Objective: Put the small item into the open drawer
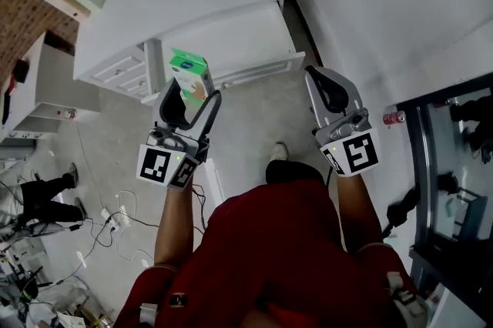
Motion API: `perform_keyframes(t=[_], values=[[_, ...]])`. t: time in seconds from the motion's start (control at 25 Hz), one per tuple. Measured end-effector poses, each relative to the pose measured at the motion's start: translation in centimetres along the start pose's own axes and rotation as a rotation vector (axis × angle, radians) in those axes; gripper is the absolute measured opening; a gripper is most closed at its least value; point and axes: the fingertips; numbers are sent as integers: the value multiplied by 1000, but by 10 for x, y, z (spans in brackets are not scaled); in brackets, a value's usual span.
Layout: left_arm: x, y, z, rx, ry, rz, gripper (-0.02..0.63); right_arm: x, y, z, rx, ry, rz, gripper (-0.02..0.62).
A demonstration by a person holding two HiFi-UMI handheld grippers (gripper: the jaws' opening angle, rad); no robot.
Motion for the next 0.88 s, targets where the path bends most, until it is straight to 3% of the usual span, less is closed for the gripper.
perform_keyframes(t=[0.36, 0.88], values=[[106, -29, 30, 31, -115, -43, 352, 40, 82, 53, 43, -18, -7, 12], [199, -87, 93, 30, -325, -9, 353, 82, 124, 99, 40, -119, 34, 12]])
Point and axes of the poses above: the fingertips, and each gripper's own axes: x forward along the fingers, y to its right, z out of its underside, and after that the axes turned 15 degrees about -x, right-handed
